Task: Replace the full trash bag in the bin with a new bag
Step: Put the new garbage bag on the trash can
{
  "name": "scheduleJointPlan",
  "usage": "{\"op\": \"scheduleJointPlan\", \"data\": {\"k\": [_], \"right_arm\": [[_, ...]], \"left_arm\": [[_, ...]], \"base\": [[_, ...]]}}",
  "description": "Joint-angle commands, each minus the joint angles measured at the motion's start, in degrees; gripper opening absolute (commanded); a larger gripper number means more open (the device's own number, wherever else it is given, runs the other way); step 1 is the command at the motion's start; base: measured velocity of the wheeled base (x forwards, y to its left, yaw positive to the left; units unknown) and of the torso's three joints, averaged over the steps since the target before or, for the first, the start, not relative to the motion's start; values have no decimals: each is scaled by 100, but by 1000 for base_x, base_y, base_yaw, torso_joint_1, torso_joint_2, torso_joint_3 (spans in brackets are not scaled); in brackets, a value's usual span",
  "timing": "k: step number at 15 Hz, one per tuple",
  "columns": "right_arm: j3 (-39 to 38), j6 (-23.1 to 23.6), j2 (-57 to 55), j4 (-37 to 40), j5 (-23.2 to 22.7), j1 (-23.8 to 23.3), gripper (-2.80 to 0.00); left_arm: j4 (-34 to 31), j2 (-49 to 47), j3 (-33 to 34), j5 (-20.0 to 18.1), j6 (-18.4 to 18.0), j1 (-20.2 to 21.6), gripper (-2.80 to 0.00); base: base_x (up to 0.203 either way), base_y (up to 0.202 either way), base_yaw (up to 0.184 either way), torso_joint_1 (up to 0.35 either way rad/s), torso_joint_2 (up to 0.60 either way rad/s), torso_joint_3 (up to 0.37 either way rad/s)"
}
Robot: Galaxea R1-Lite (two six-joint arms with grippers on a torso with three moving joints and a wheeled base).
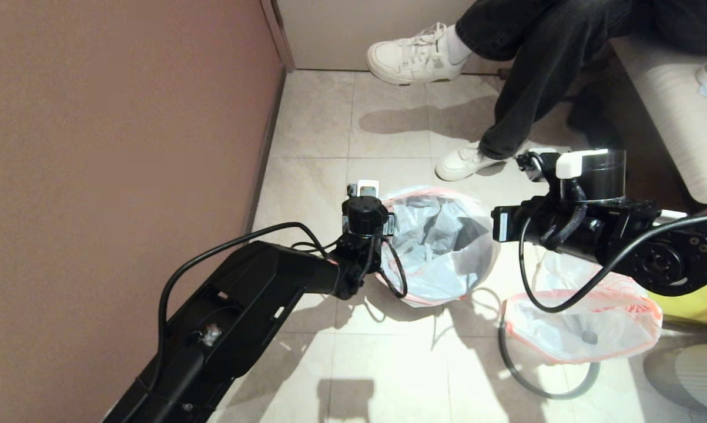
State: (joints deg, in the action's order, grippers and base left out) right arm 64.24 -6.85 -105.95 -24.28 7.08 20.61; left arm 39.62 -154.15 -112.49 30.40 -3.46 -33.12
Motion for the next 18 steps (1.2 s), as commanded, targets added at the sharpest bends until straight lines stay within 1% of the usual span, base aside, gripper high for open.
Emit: {"op": "scheduleJointPlan", "data": {"k": [1, 3, 5, 7, 9, 11, 14, 16, 18], "right_arm": [[7, -8, 4, -15, 4, -2, -280], [9, 0, 13, -21, 4, 4, -280], [9, -2, 13, -23, 4, 4, -280], [10, -9, -14, -15, -5, 4, -280], [27, -18, -13, -6, -5, 4, -280], [27, -18, 4, -5, -14, 4, -280], [40, -18, -9, 3, -14, 4, -280], [53, -18, -14, 3, -5, 12, -280], [53, -18, -14, 11, -5, 13, -280]], "left_arm": [[-22, -149, 8, 9, -5, 7, -280], [2, -74, 8, 10, 20, -25, -280], [-5, 267, 17, 37, 244, -136, -280], [-170, 638, 59, 199, 374, -271, -280], [-559, 1070, 101, 450, 467, -434, -280], [-1312, 1376, 205, 658, 578, -594, -280], [-2080, 1458, 101, 804, 697, -677, -280], [-2284, 1432, 80, 827, 698, -678, -280], [-2310, 1432, 61, 827, 698, -678, -280]], "base": [[0, 0, 0, 0, 0, 0], [0, 0, 0, 0, 0, 0], [0, 0, 0, 0, 0, 0], [0, 0, 0, 0, 0, 0], [0, 0, 0, 0, 0, 0], [0, 0, 0, 0, 0, 0], [0, 0, 0, 0, 0, 0], [0, 0, 0, 0, 0, 0], [0, 0, 0, 0, 0, 0]]}}
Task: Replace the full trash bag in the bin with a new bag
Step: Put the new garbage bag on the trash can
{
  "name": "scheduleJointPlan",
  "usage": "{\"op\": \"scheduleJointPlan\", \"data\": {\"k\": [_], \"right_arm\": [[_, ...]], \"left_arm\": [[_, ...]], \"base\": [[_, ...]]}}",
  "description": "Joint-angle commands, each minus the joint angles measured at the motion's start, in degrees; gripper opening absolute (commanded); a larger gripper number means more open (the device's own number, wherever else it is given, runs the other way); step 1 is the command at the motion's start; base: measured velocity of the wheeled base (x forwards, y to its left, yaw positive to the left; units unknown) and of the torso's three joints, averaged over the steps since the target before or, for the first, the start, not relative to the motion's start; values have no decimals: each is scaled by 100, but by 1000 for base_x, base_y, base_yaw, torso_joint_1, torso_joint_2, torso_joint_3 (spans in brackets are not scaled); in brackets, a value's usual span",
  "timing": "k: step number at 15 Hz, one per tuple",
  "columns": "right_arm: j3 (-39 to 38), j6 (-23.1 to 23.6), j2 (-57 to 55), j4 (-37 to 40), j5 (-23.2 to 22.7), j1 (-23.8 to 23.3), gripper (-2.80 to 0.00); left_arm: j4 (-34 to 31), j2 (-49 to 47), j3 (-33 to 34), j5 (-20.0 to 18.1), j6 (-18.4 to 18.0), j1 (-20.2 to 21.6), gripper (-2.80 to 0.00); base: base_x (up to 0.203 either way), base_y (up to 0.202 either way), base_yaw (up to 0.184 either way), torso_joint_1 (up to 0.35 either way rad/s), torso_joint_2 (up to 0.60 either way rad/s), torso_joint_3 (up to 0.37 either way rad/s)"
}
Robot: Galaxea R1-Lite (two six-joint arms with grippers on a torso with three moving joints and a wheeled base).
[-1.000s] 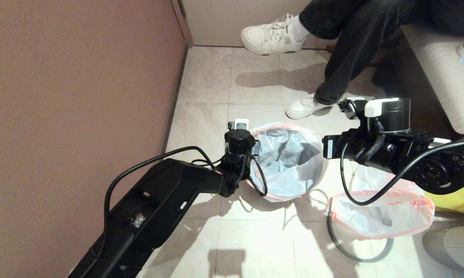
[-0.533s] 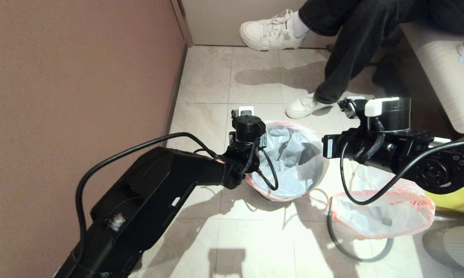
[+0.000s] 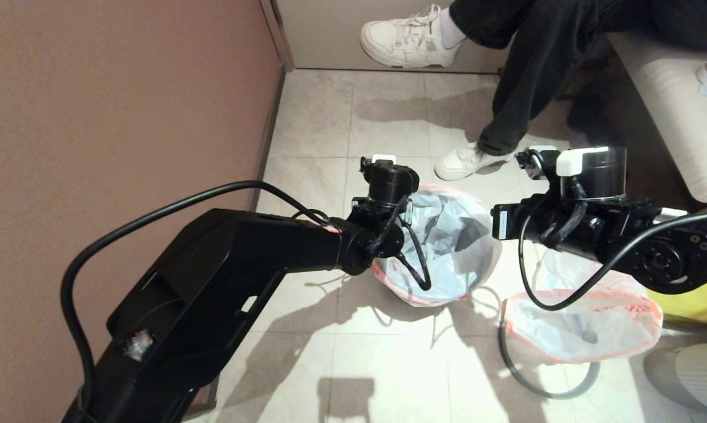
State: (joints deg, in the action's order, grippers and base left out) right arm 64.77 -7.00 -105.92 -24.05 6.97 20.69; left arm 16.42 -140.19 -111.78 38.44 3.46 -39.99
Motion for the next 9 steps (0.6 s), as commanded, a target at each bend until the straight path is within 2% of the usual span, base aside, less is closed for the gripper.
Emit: {"op": "scheduleJointPlan", "data": {"k": [1, 3, 5, 9], "right_arm": [[1, -3, -16, -12, 6, 32, -280], [1, 14, -25, -3, 15, 32, -280], [-17, 39, -51, -28, 15, 32, -280], [-52, 111, -60, -38, 15, 32, -280]], "left_arm": [[7, 37, -11, 9, 12, -9, -280], [-60, 29, -11, -26, 37, -85, -280], [-419, 81, -11, -144, 297, -123, -280], [-420, -70, -64, -346, 331, 26, -280]], "base": [[0, 0, 0, 0, 0, 0], [0, 0, 0, 0, 0, 0], [0, 0, 0, 0, 0, 0], [0, 0, 0, 0, 0, 0]]}}
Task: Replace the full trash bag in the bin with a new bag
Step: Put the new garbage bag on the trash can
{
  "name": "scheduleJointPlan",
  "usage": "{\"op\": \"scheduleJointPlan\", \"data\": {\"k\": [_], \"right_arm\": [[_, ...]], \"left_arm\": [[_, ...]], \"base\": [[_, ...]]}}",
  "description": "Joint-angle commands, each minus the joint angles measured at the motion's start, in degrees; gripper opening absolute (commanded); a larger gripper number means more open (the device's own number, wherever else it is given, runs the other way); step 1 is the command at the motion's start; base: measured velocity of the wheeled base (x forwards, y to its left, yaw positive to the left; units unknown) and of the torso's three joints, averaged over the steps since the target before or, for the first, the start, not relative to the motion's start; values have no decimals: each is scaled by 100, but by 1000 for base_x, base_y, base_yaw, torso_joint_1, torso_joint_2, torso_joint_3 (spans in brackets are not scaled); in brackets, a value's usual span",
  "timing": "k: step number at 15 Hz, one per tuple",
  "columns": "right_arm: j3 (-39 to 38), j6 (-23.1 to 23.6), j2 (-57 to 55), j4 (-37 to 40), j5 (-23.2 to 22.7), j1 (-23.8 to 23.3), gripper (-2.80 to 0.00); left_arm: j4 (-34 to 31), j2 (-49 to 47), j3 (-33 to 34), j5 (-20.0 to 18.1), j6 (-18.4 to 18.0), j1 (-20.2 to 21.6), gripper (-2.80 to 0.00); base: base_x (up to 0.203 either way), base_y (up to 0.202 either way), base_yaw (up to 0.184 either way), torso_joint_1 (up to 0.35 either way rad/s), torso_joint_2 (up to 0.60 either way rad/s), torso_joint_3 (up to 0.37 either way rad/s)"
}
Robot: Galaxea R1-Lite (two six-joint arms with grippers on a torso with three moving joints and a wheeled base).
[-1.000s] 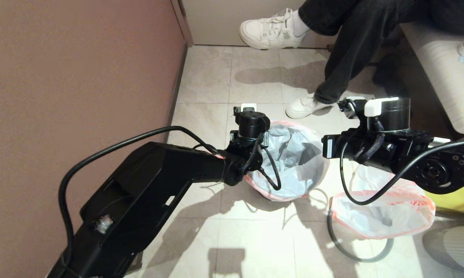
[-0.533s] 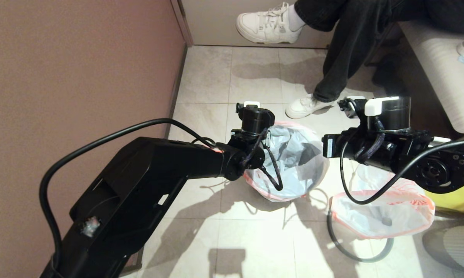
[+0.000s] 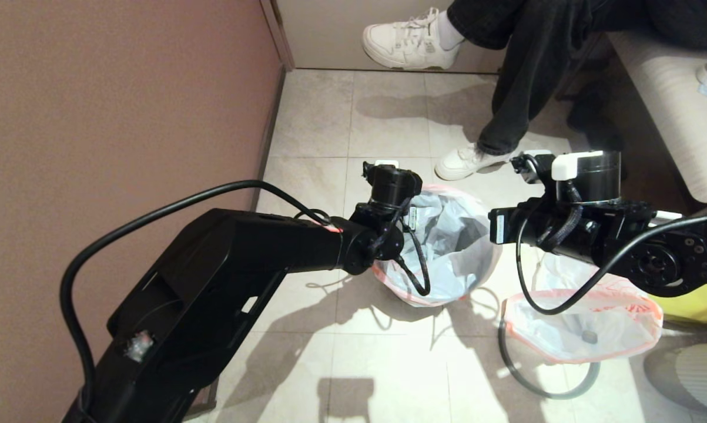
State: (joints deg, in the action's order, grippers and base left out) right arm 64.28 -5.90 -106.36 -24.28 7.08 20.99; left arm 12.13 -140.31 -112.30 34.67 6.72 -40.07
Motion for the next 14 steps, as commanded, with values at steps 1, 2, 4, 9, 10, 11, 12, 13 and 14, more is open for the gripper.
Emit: {"op": "scheduleJointPlan", "data": {"k": [1, 2, 4, 9, 10, 11, 12, 13, 14], "right_arm": [[-3, 1, -7, -15, 4, 1, -280], [-8, 1, -7, -15, 4, 1, -280], [-29, 1, -15, -15, -14, 18, -280], [-12, 10, -104, -33, -5, 17, -280], [-12, 10, -113, -33, -5, 28, -280], [-12, 10, -102, -33, -5, 28, -280], [-12, 10, -86, -33, -5, 19, -280], [-12, 10, -85, -33, -5, 19, -280], [-11, 10, -78, -33, -5, 14, -280]], "left_arm": [[9, -94, -11, -35, -2, 110, -280], [32, -133, -11, -73, -11, 169, -280], [289, -270, -11, -41, -60, 315, -280], [672, -596, -11, 474, -791, 629, -280], [676, -728, -13, 434, -838, 636, -280], [684, -880, -17, 392, -857, 622, -280], [695, -1009, -44, 352, -863, 604, -280], [758, -1079, -81, 266, -865, 589, -280], [851, -1133, -82, 119, -861, 595, -280]], "base": [[0, 0, 0, 0, 0, 0], [0, 0, 0, 0, 0, 0], [0, 0, 0, 0, 0, 0], [0, 0, 0, 0, 0, 0], [0, 0, 0, 0, 0, 0], [0, 0, 0, 0, 0, 0], [0, 0, 0, 0, 0, 0], [0, 0, 0, 0, 0, 0], [0, 0, 0, 0, 0, 0]]}}
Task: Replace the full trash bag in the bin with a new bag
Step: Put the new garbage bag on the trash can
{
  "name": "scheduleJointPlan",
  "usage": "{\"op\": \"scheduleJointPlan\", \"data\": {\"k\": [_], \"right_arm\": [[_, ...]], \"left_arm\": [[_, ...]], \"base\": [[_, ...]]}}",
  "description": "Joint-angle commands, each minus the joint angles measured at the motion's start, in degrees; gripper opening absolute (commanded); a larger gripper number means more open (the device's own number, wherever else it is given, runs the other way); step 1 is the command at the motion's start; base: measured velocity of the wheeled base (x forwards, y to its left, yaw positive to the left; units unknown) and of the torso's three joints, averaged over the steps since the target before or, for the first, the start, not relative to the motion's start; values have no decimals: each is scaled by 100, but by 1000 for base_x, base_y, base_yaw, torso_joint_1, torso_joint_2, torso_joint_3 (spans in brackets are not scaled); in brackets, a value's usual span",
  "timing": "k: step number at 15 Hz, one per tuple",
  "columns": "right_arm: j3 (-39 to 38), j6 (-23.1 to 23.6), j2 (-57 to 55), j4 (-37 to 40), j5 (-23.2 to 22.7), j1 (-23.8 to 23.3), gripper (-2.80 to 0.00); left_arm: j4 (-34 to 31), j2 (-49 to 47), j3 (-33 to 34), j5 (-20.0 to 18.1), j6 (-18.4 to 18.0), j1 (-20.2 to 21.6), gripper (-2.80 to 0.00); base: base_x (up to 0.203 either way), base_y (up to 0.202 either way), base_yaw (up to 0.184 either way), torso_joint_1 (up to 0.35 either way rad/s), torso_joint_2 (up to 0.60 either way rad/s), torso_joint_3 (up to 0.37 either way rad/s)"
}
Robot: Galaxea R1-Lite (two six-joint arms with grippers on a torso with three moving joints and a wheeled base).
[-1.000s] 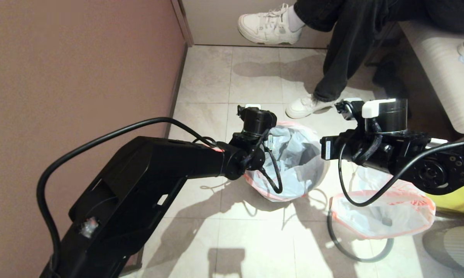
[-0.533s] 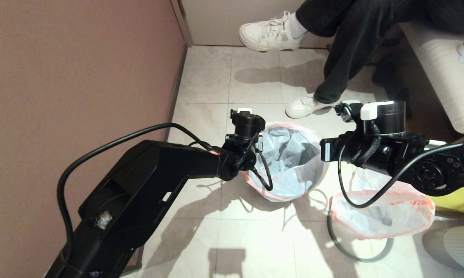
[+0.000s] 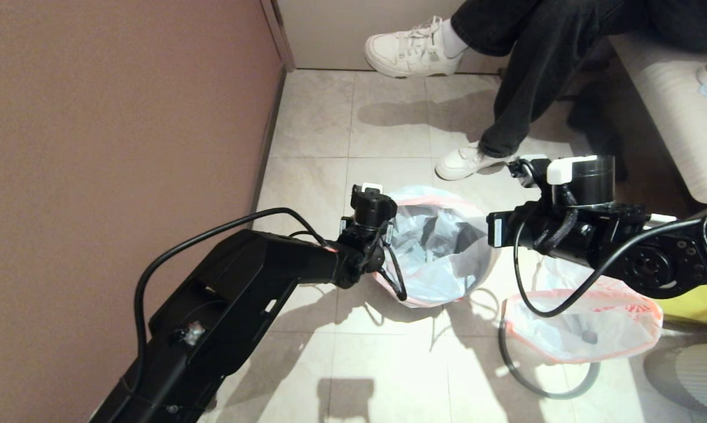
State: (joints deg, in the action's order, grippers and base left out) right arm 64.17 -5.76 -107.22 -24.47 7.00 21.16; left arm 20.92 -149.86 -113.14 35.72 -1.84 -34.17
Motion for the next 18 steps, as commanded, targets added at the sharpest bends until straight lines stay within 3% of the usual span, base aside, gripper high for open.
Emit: {"op": "scheduleJointPlan", "data": {"k": [1, 6, 11, 18], "right_arm": [[7, 2, 8, -14, 8, 1, -280], [9, -4, -1, -14, 3, 11, -280], [25, -4, 8, -14, -5, 11, -280], [34, -22, -54, -14, -14, 19, -280]], "left_arm": [[48, -240, 3, -87, 3, 7, -280], [262, 187, 36, -68, 84, -176, -280], [-329, 860, 104, -31, 758, -449, -280], [-448, 934, 90, -206, 1055, -678, -280]], "base": [[0, 0, 0, 0, 0, 0], [0, 0, 0, 0, 0, 0], [0, 0, 0, 0, 0, 0], [0, 0, 0, 0, 0, 0]]}}
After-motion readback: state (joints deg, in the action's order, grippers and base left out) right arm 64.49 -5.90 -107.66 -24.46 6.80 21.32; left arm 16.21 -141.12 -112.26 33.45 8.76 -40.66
